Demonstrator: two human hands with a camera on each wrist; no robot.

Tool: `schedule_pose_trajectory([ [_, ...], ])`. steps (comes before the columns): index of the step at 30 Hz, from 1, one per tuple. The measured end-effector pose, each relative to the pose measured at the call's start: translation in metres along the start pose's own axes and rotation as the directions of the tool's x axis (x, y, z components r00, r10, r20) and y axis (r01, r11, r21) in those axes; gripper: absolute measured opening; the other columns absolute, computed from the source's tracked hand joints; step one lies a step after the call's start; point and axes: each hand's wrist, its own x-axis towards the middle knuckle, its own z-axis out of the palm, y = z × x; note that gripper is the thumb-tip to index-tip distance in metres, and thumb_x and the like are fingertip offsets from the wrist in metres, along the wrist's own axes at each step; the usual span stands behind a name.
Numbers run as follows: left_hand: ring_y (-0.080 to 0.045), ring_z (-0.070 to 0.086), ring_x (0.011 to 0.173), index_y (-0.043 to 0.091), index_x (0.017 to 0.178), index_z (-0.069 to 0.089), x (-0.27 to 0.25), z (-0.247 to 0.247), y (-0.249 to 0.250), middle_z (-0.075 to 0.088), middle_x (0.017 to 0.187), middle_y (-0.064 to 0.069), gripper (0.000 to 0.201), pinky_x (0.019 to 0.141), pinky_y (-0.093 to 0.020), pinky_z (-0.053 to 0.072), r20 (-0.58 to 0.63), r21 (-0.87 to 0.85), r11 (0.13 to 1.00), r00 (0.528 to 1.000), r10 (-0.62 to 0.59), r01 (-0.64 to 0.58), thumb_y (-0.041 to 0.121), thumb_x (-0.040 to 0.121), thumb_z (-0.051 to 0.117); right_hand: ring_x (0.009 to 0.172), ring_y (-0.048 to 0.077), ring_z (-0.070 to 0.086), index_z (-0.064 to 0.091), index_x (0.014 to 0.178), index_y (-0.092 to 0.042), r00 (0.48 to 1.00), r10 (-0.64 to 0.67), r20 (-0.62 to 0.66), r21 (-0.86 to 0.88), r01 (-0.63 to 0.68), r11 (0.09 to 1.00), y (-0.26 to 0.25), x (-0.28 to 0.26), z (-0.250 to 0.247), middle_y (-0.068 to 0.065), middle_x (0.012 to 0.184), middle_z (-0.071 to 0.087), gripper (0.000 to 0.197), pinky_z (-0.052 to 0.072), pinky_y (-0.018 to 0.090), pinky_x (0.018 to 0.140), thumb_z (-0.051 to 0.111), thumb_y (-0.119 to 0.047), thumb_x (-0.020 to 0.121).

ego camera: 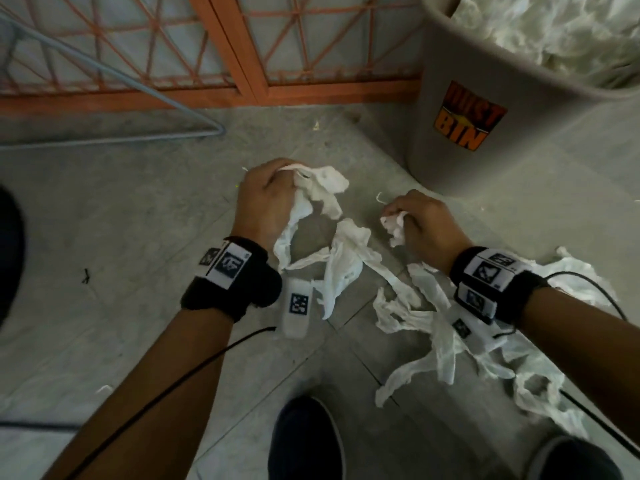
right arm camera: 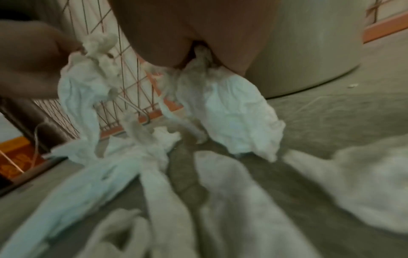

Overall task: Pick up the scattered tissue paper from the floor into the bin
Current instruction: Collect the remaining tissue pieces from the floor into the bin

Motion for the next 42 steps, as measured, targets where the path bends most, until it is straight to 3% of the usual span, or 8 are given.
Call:
schedule_pose_trajectory([
  [7,-0.031,0.061,0.09,0.001,0.097,0.064,-0.056,-0.013,-0.055,0.061,0.101,-0.019,0.039,0.077,-0.022,0.038,-0.041,0.484,0.875,0.999,-0.016,0.034,0.032,0.076,0.053,0.099,0.016,0.048,0.028,0.139,-0.045,0.92,0.011,0.393,-0.363,0.144,0.92,-0.036,-0.007,0.045,0.0,0.131,0.036,0.062,0.048,0.038,0.083,0.049,-0.064,0.084],
  [10,-0.032,0.055,0.115,0.006,0.123,0.055,-0.067,-0.001,-0.081,0.05,0.13,-0.014,0.058,0.091,-0.026,0.041,0.134,0.607,0.792,0.975,-0.177,0.06,0.039,0.077,0.067,0.117,0.03,0.048,0.037,0.138,-0.034,0.891,0.051,0.452,-0.478,0.194,0.857,-0.025,-0.01,0.062,0.007,0.138,0.034,0.061,0.05,0.043,0.088,0.054,-0.057,0.084],
  [14,-0.037,0.06,0.098,0.005,0.099,0.061,-0.074,0.014,-0.083,0.058,0.112,-0.015,0.033,0.077,-0.037,0.047,0.184,0.693,0.719,0.977,-0.112,-0.048,0.032,0.081,0.069,0.114,0.035,0.05,0.052,0.125,-0.012,0.919,0.082,0.385,-0.392,0.082,0.916,-0.007,-0.016,0.056,0.013,0.129,0.049,0.043,0.044,0.041,0.091,0.056,-0.032,0.088],
  [20,-0.03,0.059,0.09,0.01,0.099,0.055,-0.076,0.028,-0.048,0.06,0.098,-0.011,0.021,0.075,-0.033,0.047,0.159,0.42,0.908,0.984,-0.084,0.009,0.008,0.079,0.058,0.084,0.034,0.056,0.061,0.089,-0.007,0.981,0.086,0.174,-0.166,-0.057,0.984,-0.003,-0.027,0.012,0.013,0.087,0.058,0.021,0.036,0.031,0.072,0.053,-0.018,0.072],
  [25,-0.012,0.055,0.081,0.007,0.109,0.063,-0.096,0.058,-0.007,0.062,0.091,-0.002,0.04,0.073,-0.012,0.043,0.315,0.261,0.921,0.927,0.204,-0.291,0.0,0.076,0.04,0.076,0.029,0.055,0.061,0.078,-0.007,0.999,0.048,0.005,-0.062,-0.048,0.997,-0.001,-0.044,-0.041,0.011,0.086,0.056,0.024,0.047,0.039,0.071,0.041,-0.003,0.067],
  [29,-0.028,0.057,0.085,0.011,0.103,0.058,-0.125,0.1,-0.003,0.059,0.092,-0.009,0.033,0.074,-0.042,0.05,0.49,0.351,0.831,0.841,0.231,-0.432,0.03,0.08,0.044,0.084,0.028,0.058,0.065,0.089,-0.01,0.984,0.157,-0.085,-0.065,-0.163,0.985,0.008,-0.06,-0.073,0.012,0.093,0.064,0.02,0.047,0.037,0.077,0.049,-0.015,0.08],
  [34,-0.019,0.046,0.106,0.029,0.119,0.048,-0.158,0.134,-0.026,0.048,0.115,0.002,0.059,0.079,-0.031,0.043,0.707,0.502,0.671,0.706,0.045,-0.545,0.062,0.072,0.064,0.097,0.023,0.055,0.061,0.11,-0.03,0.938,0.336,0.084,-0.205,-0.314,0.927,0.039,-0.084,-0.093,0.005,0.114,0.05,0.034,0.046,0.033,0.088,0.067,-0.041,0.079],
  [42,-0.034,0.058,0.084,0.007,0.089,0.056,-0.133,0.126,-0.027,0.056,0.098,-0.011,0.017,0.066,-0.031,0.038,0.677,0.496,0.721,0.735,0.026,-0.483,0.013,0.079,0.067,0.111,0.031,0.047,0.056,0.121,-0.03,0.886,0.4,0.235,-0.489,-0.248,0.837,0.086,-0.124,-0.079,0.007,0.119,0.049,0.052,0.046,0.044,0.091,0.07,-0.047,0.074],
])
